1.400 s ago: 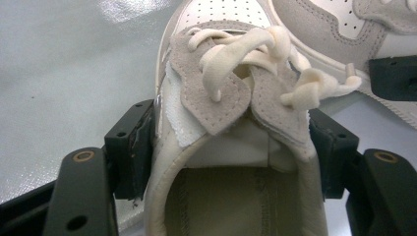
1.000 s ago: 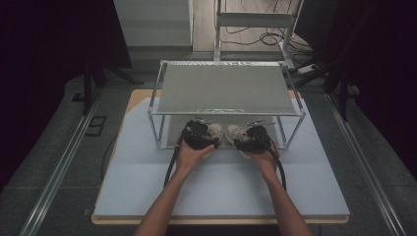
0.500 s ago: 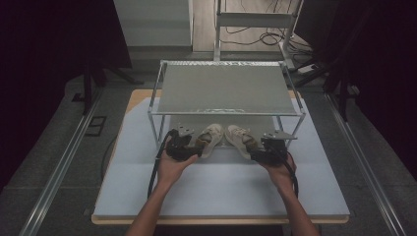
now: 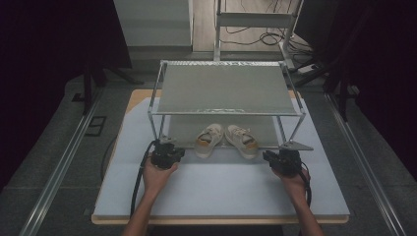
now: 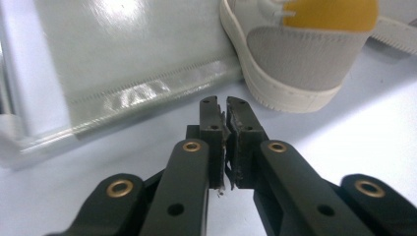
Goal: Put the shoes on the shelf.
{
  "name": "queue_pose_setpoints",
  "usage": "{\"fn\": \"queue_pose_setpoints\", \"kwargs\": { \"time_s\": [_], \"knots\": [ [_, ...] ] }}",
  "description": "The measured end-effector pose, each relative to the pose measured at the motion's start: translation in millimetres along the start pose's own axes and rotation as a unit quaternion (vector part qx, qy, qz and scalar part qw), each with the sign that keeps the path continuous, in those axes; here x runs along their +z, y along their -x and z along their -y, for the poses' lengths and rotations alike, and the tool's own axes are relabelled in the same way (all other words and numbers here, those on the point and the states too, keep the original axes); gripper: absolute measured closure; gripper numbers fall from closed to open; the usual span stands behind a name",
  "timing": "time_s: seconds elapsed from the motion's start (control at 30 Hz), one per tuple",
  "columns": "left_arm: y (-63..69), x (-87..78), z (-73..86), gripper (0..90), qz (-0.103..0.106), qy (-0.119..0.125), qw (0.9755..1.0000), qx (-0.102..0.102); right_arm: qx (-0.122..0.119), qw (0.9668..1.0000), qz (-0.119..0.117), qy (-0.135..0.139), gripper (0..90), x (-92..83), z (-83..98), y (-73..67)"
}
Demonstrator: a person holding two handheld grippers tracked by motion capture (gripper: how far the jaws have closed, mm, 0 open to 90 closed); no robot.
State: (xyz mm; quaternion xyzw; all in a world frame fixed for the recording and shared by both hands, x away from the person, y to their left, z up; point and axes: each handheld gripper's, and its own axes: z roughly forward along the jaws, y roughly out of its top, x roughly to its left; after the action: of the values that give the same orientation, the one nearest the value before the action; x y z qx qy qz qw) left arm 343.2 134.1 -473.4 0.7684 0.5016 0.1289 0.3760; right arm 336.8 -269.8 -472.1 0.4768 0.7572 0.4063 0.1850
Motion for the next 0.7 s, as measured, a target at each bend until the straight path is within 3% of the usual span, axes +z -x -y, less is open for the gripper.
{"fn": "queue_pose_setpoints", "kwargs": {
  "time_s": [0.2, 0.5, 0.7],
  "knots": [
    [3.0, 7.4, -2.1, 89.3, 0.005, -0.001, 1.0000, -0.004, 0.001, 0.9999, -0.008, -0.009, 84.3, 6.7, 5.0, 1.3],
    [16.2, 15.8, -8.1, 89.2, 0.022, -0.008, 0.9997, 0.007, -0.013, 0.9996, -0.016, -0.016, 85.5, 16.1, 4.9, -4.2],
    [21.8, 17.2, -12.7, 88.9, 0.023, -0.009, 0.9996, 0.012, -0.030, 0.9994, -0.007, -0.016, 85.7, 19.6, 3.4, -8.8]
  ]
}}
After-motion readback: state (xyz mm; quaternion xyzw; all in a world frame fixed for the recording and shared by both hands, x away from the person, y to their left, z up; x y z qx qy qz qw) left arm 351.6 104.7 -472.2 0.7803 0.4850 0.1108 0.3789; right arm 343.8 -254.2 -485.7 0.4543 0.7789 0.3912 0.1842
